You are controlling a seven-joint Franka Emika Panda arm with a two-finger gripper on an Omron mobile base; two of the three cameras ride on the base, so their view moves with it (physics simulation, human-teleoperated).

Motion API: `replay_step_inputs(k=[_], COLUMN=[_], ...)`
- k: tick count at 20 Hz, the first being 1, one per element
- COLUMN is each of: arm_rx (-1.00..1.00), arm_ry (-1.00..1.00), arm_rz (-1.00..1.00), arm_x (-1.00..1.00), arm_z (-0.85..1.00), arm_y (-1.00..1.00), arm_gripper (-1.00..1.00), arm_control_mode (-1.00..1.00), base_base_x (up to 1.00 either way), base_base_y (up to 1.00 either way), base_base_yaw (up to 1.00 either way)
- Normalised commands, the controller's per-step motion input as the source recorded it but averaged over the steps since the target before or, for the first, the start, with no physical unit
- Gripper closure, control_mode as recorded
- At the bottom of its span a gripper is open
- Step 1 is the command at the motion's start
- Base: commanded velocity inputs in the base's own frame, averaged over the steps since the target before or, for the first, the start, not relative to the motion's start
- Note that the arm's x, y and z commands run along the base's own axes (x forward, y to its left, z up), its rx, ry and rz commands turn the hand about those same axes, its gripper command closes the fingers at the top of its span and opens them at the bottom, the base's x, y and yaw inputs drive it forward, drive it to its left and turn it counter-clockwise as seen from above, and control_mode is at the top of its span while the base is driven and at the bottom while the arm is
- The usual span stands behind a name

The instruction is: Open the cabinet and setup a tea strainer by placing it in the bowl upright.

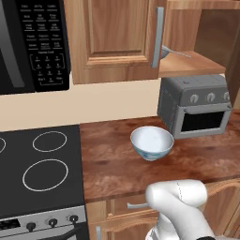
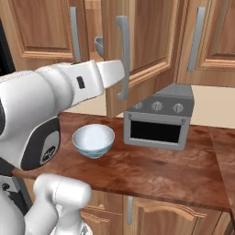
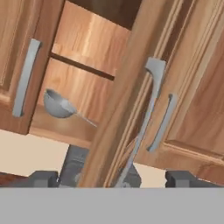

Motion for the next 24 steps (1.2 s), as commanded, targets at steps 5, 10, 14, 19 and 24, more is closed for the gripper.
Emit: replay_step_inputs(k=[5,10,14,19,24], arm_rx=[-0.52,-0.39,-0.45,-0.32,-0.11], arm_ry=[0.54,0.53,0.33,0.24,0.10], arm_rz=[-0.06,-0.09,-0.19,-0.22,-0.20], arm_x=[0.16,0.17,0.23,0.09,0.00], arm_z=[-0.08,-0.01,-0.27,-0.63,-0.64], arm_y=[0.62,0.36,0.04,-0.05,-0.22], arm_gripper=[-1.00,-1.00,-1.00,-1.00,-1.00], arm_control_mode=[-1.00,-1.00,-1.00,-1.00,-1.00], base_base_x=[0.00,0.00,0.00,0.00,0.00], base_base_y=[0.00,0.00,0.00,0.00,0.00], base_base_yaw=[0.00,0.00,0.00,0.00,0.00])
